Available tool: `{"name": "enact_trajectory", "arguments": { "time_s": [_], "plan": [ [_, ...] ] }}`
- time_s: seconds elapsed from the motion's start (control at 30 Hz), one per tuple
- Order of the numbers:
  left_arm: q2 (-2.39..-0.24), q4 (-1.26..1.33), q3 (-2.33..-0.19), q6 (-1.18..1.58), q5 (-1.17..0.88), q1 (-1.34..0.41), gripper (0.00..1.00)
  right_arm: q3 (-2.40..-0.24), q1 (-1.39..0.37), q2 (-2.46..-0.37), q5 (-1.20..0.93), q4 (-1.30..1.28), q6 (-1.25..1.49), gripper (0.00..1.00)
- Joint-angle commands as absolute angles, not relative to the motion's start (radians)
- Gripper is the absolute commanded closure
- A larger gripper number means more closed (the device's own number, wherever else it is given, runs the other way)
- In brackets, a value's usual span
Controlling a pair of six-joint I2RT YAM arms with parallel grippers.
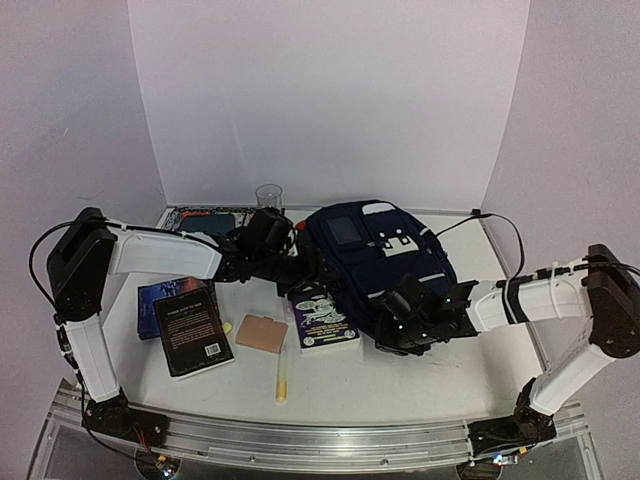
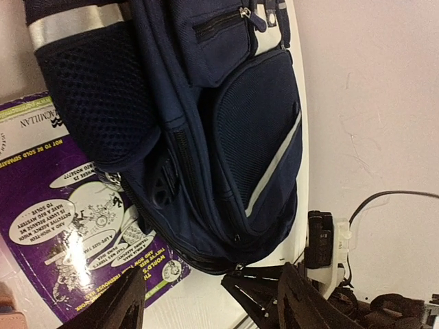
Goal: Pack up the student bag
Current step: Hold the student bag at the center of the board.
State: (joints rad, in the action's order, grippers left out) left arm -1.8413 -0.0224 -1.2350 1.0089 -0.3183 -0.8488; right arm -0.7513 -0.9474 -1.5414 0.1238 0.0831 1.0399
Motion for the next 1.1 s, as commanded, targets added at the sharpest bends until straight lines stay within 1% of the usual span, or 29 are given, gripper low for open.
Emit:
{"name": "enact_trajectory", "arguments": {
  "time_s": [0.0,0.03,0.37,0.63,0.73,0.77,0.8,0.9,0.97,1.0,1.07],
  "plan": [
    [-1.856,0.051,-1.233,1.048,-0.316,-0.871,0.33,-0.772,-0.943,-1.529,0.109,0.077,1.042,0.97],
    [-1.863,0.055,-1.233,1.055,-0.316,-0.875,0.34,-0.776,-0.942,-1.516,0.102,0.073,1.030,1.00],
    [-1.935,0.127,-1.262,1.145,-0.339,-0.900,0.33,-0.880,-0.943,-1.419,0.033,0.026,0.889,1.00],
    [-1.983,0.155,-1.318,1.197,-0.359,-0.943,0.33,-0.950,-0.944,-1.397,0.009,0.002,0.799,1.00],
    [-2.001,0.156,-1.351,1.201,-0.363,-0.959,0.36,-0.966,-0.945,-1.399,-0.019,0.002,0.767,1.00],
    [-2.008,0.157,-1.363,1.203,-0.365,-0.964,0.41,-0.971,-0.944,-1.397,-0.020,-0.008,0.755,1.00],
    [-2.014,0.159,-1.370,1.204,-0.367,-0.968,0.49,-0.975,-0.944,-1.395,-0.020,-0.030,0.745,1.00],
    [-2.010,0.161,-1.381,1.198,-0.360,-0.970,0.81,-0.989,-0.944,-1.383,-0.015,-0.084,0.713,1.00],
    [-1.992,0.161,-1.375,1.180,-0.339,-0.968,0.97,-0.992,-0.944,-1.365,-0.007,-0.137,0.697,1.00],
    [-1.980,0.160,-1.371,1.170,-0.326,-0.965,1.00,-0.991,-0.944,-1.355,-0.001,-0.174,0.691,1.00],
    [-1.959,0.156,-1.358,1.149,-0.314,-0.953,1.00,-0.992,-0.945,-1.321,0.029,-0.257,0.681,1.00]
  ]
}}
